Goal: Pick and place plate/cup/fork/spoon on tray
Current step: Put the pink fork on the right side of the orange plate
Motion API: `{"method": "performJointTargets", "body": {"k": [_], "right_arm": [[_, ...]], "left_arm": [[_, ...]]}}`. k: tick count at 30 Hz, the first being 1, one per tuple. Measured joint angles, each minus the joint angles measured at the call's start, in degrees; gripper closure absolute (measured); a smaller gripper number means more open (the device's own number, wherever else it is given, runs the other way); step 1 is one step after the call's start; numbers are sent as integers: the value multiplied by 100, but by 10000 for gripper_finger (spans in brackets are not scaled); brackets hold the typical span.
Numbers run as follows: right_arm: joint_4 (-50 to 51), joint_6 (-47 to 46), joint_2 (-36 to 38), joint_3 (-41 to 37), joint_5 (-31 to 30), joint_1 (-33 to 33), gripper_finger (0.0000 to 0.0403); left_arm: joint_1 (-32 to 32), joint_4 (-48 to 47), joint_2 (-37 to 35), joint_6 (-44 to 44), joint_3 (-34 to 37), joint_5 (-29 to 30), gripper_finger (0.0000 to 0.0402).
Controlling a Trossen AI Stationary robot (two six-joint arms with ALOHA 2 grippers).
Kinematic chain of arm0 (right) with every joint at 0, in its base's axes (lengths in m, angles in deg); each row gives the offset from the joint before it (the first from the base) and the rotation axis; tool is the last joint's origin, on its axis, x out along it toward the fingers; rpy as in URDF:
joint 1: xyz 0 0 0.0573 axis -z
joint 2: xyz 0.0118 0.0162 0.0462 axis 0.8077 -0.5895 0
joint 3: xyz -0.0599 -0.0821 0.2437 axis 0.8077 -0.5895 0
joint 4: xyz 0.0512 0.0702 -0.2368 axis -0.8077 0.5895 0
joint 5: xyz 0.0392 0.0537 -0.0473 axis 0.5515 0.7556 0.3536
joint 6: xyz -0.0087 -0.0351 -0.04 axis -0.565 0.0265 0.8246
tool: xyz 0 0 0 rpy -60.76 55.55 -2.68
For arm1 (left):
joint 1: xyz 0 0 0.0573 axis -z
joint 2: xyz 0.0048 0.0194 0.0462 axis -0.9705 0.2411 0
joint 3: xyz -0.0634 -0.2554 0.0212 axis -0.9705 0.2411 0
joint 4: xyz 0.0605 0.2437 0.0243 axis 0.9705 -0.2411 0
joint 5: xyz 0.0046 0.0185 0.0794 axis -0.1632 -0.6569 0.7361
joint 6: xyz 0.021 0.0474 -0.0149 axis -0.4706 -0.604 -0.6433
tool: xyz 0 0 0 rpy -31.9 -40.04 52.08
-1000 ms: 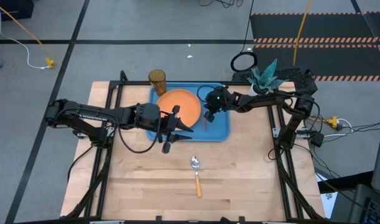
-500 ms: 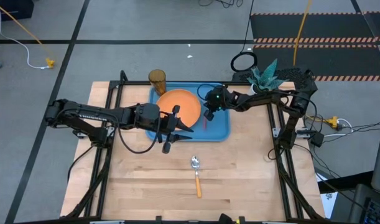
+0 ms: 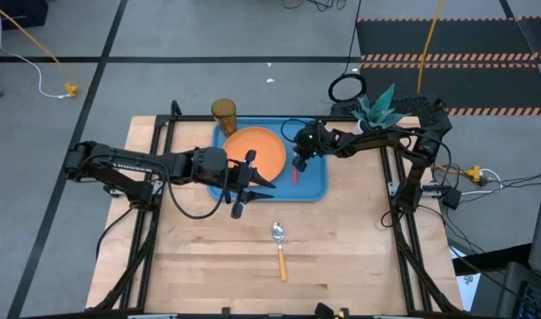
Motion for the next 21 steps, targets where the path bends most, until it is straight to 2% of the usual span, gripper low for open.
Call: {"method": "performJointTargets", "body": {"k": [12,21], "right_arm": [[252,-215,236,0,-33,-149,403],[571,-911,372,2,-619,-605,403]], "left_arm": [[1,-2,0,-4,-1,-1,275],[0,4,0,-21,2,-2,275]]}}
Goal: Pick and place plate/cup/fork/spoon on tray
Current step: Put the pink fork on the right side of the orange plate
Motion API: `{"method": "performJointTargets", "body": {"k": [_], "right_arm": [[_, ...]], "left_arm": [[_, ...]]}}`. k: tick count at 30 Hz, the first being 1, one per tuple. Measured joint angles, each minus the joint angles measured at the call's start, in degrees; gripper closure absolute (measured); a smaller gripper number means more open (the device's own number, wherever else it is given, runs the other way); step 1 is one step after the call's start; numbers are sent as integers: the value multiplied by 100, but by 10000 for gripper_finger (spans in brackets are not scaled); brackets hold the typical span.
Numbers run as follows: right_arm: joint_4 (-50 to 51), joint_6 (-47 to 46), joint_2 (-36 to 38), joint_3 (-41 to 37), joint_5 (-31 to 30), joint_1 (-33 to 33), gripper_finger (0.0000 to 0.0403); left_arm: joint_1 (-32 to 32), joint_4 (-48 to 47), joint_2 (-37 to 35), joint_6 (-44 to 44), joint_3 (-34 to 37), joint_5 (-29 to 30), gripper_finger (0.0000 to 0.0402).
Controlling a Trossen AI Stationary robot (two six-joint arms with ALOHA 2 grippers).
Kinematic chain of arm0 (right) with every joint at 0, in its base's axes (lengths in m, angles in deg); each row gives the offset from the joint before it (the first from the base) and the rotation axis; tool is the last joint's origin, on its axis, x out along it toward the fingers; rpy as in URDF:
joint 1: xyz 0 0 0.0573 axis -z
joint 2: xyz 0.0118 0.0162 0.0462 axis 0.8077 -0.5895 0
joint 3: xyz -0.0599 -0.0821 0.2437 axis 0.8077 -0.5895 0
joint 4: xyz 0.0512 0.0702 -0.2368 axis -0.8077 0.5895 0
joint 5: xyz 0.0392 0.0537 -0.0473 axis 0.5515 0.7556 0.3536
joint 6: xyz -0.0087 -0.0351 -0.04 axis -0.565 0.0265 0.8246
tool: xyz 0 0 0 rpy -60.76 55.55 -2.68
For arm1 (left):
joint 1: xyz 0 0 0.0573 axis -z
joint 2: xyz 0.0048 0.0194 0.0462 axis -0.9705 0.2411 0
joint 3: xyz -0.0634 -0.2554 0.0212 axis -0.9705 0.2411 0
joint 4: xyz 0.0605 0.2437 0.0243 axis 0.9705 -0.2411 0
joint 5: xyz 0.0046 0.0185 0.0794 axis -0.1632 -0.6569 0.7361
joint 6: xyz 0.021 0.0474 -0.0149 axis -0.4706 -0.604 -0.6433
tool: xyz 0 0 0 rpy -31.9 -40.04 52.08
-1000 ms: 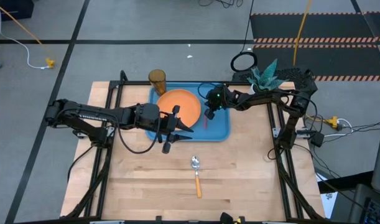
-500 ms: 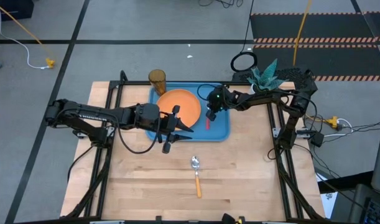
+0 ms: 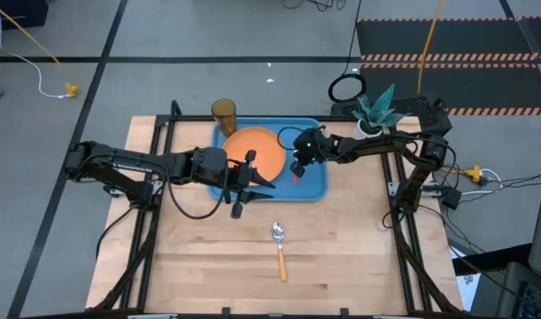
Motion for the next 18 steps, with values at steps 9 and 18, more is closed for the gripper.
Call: {"method": "performJointTargets", "body": {"k": [9,18], "right_arm": [[277,-379,-51,-2,-441,-83,403],[316,-719,-51,-24,-461,-172,403]], "left_arm": [[2,4,0,5,-1,-2,275],[2,4,0,1,-2,-2,275]]}}
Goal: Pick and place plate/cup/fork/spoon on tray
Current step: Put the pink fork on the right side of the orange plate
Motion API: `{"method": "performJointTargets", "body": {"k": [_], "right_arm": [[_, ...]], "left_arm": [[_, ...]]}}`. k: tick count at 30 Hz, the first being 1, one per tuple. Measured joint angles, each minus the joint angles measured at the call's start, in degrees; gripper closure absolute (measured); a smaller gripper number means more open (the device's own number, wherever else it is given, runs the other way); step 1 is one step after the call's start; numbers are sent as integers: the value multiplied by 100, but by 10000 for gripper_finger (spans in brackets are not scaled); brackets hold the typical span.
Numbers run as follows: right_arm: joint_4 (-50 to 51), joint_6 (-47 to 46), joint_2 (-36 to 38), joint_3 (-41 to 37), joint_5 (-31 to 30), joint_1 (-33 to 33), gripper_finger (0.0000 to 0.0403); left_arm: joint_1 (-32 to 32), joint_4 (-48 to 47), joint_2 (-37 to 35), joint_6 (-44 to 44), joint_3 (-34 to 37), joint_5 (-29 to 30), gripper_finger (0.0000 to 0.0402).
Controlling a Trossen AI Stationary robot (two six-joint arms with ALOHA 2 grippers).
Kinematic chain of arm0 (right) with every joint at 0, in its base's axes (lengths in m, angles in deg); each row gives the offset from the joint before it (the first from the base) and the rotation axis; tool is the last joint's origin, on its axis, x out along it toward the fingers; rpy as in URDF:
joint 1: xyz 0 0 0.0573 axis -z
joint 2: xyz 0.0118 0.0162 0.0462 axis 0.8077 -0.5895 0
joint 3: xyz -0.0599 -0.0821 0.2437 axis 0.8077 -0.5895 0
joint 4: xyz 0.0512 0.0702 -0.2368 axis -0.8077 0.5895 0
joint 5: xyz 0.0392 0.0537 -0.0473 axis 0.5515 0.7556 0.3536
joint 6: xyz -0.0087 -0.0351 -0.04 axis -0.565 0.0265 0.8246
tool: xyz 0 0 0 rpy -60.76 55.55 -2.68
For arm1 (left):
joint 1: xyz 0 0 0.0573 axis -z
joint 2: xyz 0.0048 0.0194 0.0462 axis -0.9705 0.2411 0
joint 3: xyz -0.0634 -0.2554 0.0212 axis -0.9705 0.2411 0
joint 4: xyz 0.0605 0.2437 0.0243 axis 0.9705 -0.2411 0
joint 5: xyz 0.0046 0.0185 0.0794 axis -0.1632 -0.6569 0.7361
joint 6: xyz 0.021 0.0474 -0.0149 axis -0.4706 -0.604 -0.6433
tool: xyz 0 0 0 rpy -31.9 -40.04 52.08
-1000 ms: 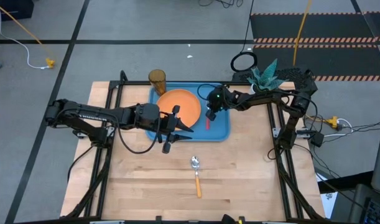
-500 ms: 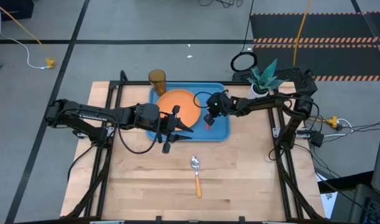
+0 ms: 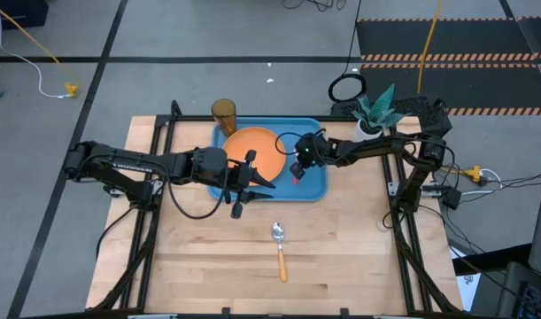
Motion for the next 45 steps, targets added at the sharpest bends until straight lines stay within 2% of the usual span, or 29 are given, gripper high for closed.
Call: {"method": "performJointTargets", "body": {"k": [33,45], "right_arm": [[-178,-240,-146,-7,0,-102,403],[-297,85,-146,-7,0,-103,403]], "left_arm": [[11,171,2,-44,0,-7,275],[11,267,2,-68,0,-7,275]]}}
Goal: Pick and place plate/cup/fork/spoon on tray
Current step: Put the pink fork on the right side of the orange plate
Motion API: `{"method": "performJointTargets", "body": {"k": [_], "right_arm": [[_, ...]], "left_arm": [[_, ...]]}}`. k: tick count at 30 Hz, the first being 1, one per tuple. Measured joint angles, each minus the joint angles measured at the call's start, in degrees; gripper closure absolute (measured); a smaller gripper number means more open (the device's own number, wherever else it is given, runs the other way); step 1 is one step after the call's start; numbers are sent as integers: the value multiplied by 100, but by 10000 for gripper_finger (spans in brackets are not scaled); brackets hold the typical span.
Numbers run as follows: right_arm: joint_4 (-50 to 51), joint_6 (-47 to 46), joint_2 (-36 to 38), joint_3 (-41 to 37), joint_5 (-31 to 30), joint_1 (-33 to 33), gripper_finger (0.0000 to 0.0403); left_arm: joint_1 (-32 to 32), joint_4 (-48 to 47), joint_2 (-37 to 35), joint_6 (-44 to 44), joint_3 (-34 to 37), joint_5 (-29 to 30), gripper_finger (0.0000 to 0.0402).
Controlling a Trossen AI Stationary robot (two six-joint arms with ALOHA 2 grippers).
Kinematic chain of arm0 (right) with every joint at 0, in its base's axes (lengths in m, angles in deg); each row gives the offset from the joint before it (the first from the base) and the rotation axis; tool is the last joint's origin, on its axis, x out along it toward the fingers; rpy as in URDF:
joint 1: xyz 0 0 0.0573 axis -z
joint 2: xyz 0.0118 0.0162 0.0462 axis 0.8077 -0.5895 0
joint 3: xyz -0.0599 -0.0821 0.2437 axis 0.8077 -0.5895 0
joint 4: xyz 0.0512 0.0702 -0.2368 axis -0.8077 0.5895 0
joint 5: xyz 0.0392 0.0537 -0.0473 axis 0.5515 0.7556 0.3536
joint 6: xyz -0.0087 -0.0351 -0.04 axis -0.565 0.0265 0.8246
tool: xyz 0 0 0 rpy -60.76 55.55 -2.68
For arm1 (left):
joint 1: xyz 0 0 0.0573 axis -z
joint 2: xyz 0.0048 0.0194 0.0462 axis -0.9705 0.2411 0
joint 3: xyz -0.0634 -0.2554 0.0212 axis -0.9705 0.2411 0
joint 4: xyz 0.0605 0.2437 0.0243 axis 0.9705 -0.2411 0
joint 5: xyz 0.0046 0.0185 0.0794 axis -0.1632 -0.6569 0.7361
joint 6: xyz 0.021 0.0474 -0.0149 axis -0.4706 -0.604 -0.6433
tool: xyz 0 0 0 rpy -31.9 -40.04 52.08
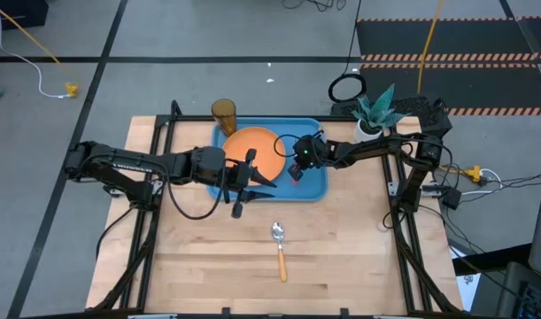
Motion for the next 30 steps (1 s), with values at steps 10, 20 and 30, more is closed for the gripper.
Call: {"method": "performJointTargets", "body": {"k": [10,20,30], "right_arm": [[27,57,-101,7,-135,15,403],[-302,201,-366,20,-128,16,403],[-453,689,-284,2,27,16,403]], "left_arm": [[0,-3,0,-11,2,0,275],[0,-4,-1,-9,2,1,275],[0,-11,0,-33,2,2,275]]}}
